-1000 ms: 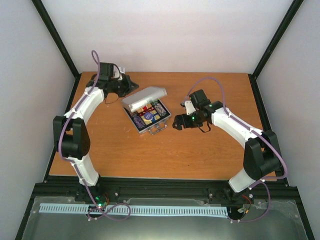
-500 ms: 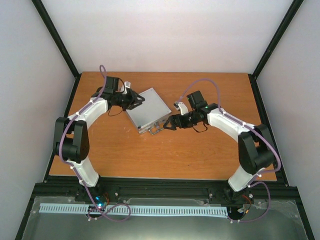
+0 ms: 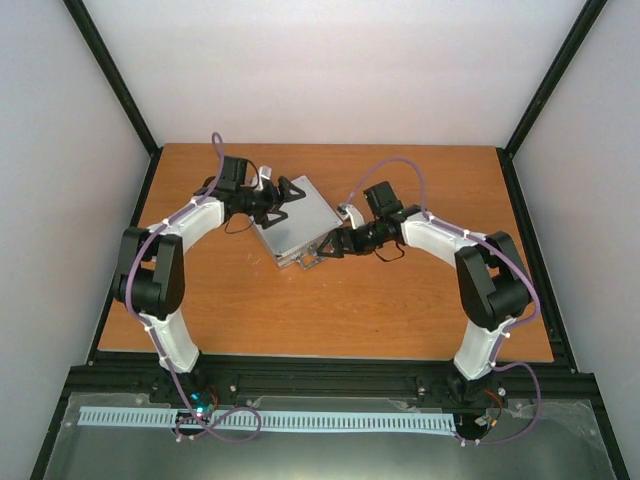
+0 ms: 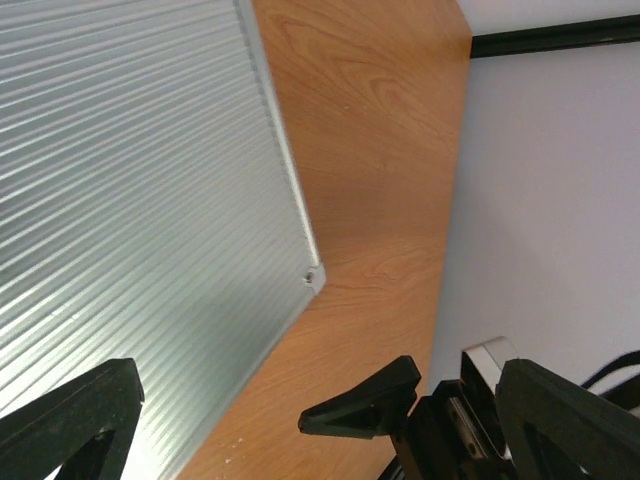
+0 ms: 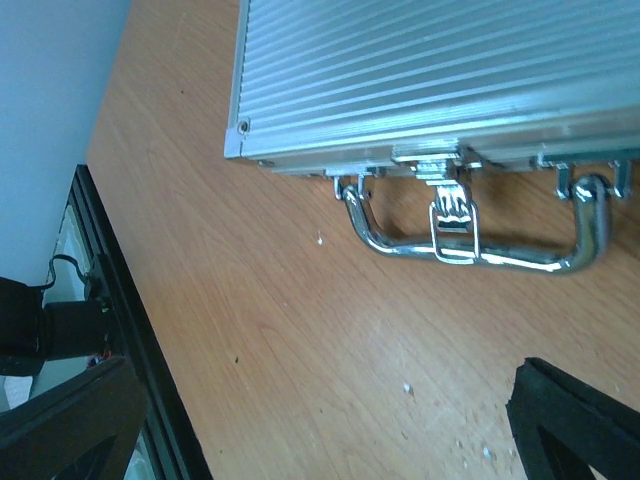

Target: Pack up texas hold em set

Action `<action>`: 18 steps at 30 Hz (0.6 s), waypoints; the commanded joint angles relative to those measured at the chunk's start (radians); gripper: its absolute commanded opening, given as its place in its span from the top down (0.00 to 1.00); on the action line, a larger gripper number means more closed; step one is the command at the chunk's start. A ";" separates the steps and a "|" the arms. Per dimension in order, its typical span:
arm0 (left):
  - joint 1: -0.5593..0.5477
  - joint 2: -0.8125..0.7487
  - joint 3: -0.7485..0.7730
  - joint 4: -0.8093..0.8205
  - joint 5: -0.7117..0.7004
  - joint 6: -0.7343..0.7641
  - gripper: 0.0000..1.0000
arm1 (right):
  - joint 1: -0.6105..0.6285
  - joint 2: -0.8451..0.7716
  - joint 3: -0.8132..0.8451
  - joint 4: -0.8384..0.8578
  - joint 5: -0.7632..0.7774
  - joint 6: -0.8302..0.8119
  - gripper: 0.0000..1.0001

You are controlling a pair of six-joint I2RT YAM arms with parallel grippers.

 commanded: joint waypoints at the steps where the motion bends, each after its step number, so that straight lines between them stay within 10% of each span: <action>1: -0.004 0.058 0.008 0.050 0.023 -0.010 0.00 | 0.033 0.050 0.041 0.053 -0.001 0.003 0.00; 18: -0.003 0.109 0.042 -0.009 0.025 0.030 0.00 | 0.097 0.236 0.169 0.086 0.111 -0.018 0.00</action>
